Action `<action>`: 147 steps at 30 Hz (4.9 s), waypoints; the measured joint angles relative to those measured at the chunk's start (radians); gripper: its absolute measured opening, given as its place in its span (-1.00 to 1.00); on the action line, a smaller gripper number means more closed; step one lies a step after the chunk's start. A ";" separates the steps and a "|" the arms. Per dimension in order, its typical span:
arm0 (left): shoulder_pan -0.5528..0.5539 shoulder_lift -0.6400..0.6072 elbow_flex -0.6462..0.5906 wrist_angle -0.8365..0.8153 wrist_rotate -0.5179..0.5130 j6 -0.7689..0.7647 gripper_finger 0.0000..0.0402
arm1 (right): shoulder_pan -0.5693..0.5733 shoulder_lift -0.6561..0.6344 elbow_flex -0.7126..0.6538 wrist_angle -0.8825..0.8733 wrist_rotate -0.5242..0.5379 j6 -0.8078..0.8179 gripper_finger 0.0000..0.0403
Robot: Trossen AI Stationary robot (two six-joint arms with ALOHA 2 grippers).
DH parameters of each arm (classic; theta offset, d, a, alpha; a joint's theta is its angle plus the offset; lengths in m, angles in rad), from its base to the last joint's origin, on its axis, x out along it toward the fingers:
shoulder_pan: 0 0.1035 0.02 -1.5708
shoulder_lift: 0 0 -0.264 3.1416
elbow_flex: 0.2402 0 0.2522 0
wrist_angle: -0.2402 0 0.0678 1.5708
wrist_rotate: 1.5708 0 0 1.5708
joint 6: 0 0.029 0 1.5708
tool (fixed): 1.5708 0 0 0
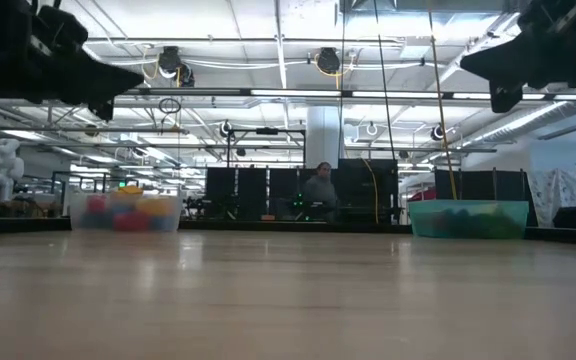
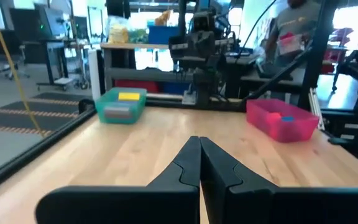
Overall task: Sort blocks by size
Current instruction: Return to Home Position
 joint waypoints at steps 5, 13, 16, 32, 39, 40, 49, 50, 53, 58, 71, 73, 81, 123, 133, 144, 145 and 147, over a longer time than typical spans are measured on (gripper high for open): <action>0.000 -0.077 0.000 -0.071 -0.010 -0.009 -0.98 | 0.000 -0.056 0.000 -0.037 0.002 0.010 -1.00; 0.000 -0.141 0.004 -0.130 -0.013 0.008 -0.97 | 0.000 -0.053 -0.124 0.134 0.001 0.091 -1.00; 0.000 -0.142 0.007 -0.138 0.001 0.003 -0.97 | 0.001 -0.058 -0.185 0.208 0.000 0.112 -1.00; -0.001 -0.141 -0.001 -0.134 0.094 -0.025 -0.96 | 0.002 -0.108 -0.181 0.193 -0.091 0.052 -1.00; -0.001 -0.141 -0.003 -0.115 -0.020 -0.073 -0.96 | 0.002 -0.113 -0.181 0.188 -0.097 0.053 -1.00; -0.003 -0.142 -0.009 -0.102 -0.034 -0.089 -0.96 | 0.002 -0.113 -0.181 0.188 -0.100 0.053 -1.00; -0.118 -0.142 -0.036 -0.057 -0.179 -0.096 -0.98 | 0.002 -0.114 -0.181 0.152 -0.107 0.071 -1.00; -0.135 -0.142 -0.036 -0.059 -0.207 -0.096 -0.98 | 0.002 -0.115 -0.181 0.144 -0.113 0.079 -1.00; -0.189 -0.141 -0.036 -0.092 -0.292 -0.096 -0.98 | 0.001 -0.115 -0.180 0.121 -0.139 0.076 -1.00; -0.254 -0.141 -0.036 -0.090 -0.353 -0.067 -0.99 | 0.001 -0.115 -0.180 0.095 -0.129 0.051 -1.00; -0.257 -0.141 -0.037 -0.098 -0.357 -0.043 -0.99 | 0.000 -0.121 -0.181 0.109 -0.056 0.032 -1.00; -0.257 -0.141 -0.037 -0.099 -0.356 -0.043 -0.99 | 0.000 -0.107 -0.181 0.107 0.032 0.028 -1.00; -0.256 -0.141 -0.037 -0.101 -0.357 -0.042 -0.99 | 0.000 -0.068 -0.181 0.157 0.110 -0.037 -1.00; -0.256 -0.135 -0.038 -0.077 -0.322 -0.068 -0.88 | -0.001 -0.068 -0.181 0.154 0.157 -0.001 -1.00; -0.256 -0.135 -0.038 -0.076 -0.321 -0.068 -0.88 | -0.001 -0.068 -0.181 0.154 0.157 -0.001 -1.00; -0.256 -0.135 -0.039 -0.076 -0.321 -0.068 -0.88 | -0.001 -0.068 -0.181 0.154 0.158 -0.001 -1.00; -0.256 -0.135 -0.039 -0.076 -0.321 -0.068 -0.88 | -0.001 -0.068 -0.181 0.154 0.158 -0.001 -1.00; -0.256 -0.135 -0.039 -0.076 -0.320 -0.068 -0.88 | -0.001 -0.068 -0.181 0.154 0.158 -0.001 -1.00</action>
